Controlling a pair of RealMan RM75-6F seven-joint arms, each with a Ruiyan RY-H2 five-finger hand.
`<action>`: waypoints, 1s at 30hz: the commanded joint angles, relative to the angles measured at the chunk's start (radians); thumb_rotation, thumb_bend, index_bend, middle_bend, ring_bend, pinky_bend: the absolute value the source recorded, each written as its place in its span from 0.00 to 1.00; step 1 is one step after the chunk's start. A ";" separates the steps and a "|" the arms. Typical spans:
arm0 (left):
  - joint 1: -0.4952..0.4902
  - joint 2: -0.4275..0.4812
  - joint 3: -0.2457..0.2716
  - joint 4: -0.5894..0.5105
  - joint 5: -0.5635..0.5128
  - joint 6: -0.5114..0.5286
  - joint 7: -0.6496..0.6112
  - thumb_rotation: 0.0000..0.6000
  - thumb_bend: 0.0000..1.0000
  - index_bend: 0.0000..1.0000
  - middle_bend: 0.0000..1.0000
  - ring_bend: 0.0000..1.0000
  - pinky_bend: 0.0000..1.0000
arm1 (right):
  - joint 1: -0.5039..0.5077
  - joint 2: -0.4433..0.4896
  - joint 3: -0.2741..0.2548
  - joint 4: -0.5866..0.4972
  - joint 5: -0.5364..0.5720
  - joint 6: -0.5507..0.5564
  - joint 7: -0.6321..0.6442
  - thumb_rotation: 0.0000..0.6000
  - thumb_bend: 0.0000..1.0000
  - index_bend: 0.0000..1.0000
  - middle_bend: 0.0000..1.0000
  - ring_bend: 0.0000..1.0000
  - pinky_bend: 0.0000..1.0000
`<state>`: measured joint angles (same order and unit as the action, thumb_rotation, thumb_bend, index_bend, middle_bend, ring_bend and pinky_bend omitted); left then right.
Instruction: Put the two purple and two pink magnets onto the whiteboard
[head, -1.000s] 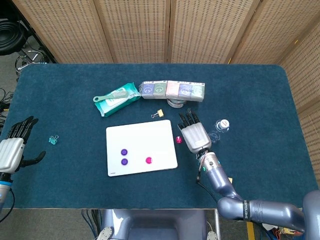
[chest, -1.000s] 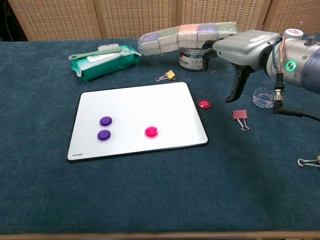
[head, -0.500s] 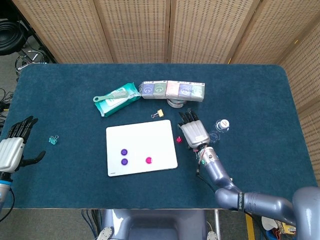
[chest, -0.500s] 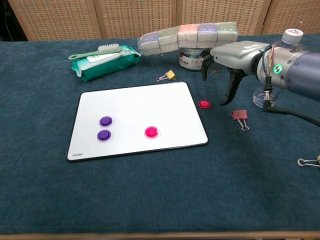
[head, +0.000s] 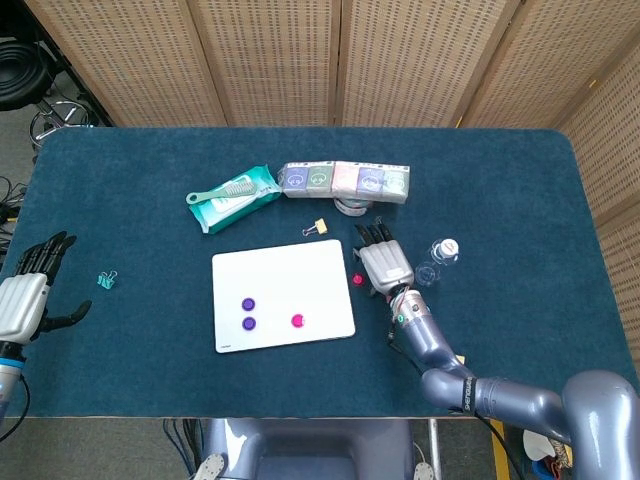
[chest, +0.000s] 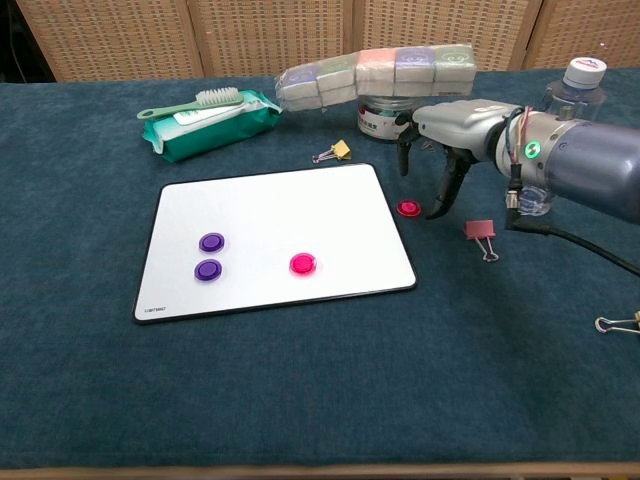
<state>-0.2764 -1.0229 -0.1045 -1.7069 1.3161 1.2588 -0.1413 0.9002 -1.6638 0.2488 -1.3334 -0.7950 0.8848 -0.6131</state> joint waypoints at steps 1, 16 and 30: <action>0.000 0.000 -0.001 0.001 -0.001 -0.002 -0.001 1.00 0.27 0.00 0.00 0.00 0.00 | 0.005 -0.008 -0.002 0.009 0.002 -0.006 0.015 1.00 0.16 0.39 0.00 0.00 0.00; 0.000 0.004 -0.005 -0.001 0.000 -0.016 -0.008 1.00 0.27 0.00 0.00 0.00 0.00 | 0.023 -0.035 -0.013 0.039 0.008 -0.017 0.050 1.00 0.22 0.39 0.00 0.00 0.00; -0.001 0.009 -0.007 -0.001 0.001 -0.028 -0.017 1.00 0.27 0.00 0.00 0.00 0.00 | 0.025 -0.040 -0.022 0.054 0.016 -0.018 0.065 1.00 0.29 0.39 0.00 0.00 0.00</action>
<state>-0.2773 -1.0142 -0.1114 -1.7081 1.3170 1.2313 -0.1582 0.9258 -1.7035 0.2268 -1.2790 -0.7794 0.8672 -0.5482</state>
